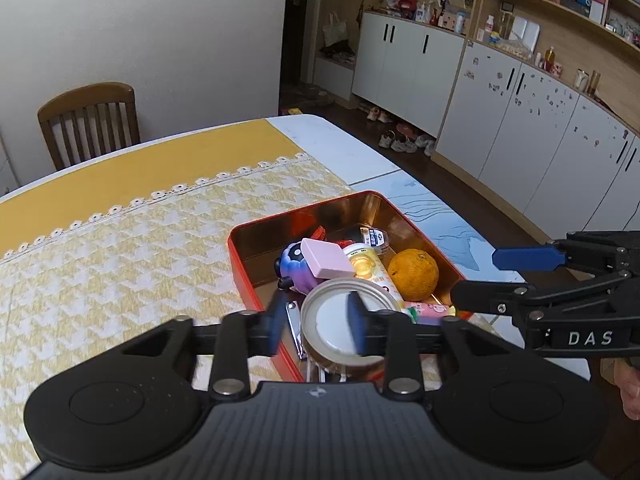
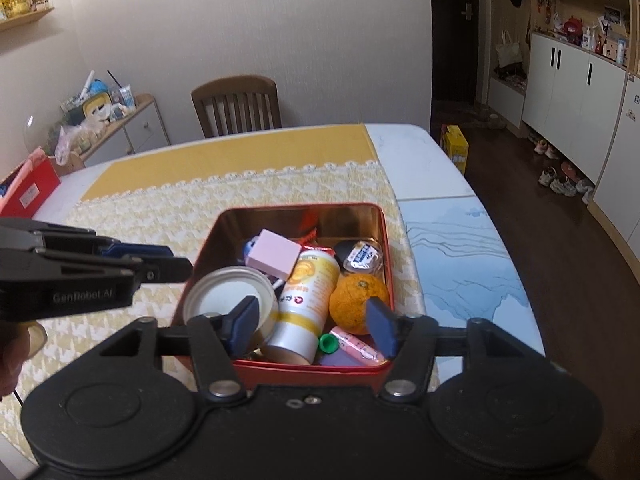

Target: Organize rigid objects

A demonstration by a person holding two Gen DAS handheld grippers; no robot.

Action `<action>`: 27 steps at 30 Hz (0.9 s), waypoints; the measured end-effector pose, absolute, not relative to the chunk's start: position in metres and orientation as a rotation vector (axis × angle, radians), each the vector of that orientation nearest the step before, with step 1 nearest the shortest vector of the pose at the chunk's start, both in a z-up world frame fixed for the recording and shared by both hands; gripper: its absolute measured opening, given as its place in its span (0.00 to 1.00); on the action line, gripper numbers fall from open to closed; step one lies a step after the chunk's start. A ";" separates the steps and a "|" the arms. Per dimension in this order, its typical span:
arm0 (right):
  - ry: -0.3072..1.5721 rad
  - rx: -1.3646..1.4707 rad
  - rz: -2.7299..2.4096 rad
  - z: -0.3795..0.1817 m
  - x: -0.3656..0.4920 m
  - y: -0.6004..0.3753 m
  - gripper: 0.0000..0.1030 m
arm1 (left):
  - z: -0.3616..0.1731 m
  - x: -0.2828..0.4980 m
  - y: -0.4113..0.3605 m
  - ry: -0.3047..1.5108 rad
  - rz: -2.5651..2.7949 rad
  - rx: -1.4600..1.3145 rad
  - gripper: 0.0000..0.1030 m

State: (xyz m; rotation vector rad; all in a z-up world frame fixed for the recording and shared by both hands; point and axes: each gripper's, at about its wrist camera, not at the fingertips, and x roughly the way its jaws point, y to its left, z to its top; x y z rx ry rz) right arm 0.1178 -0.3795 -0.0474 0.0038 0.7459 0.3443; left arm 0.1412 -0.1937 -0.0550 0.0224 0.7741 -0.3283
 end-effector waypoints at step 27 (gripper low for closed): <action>0.583 0.041 0.365 -0.002 0.062 -0.385 1.00 | -0.013 0.072 -0.178 0.640 -0.256 -0.105 0.98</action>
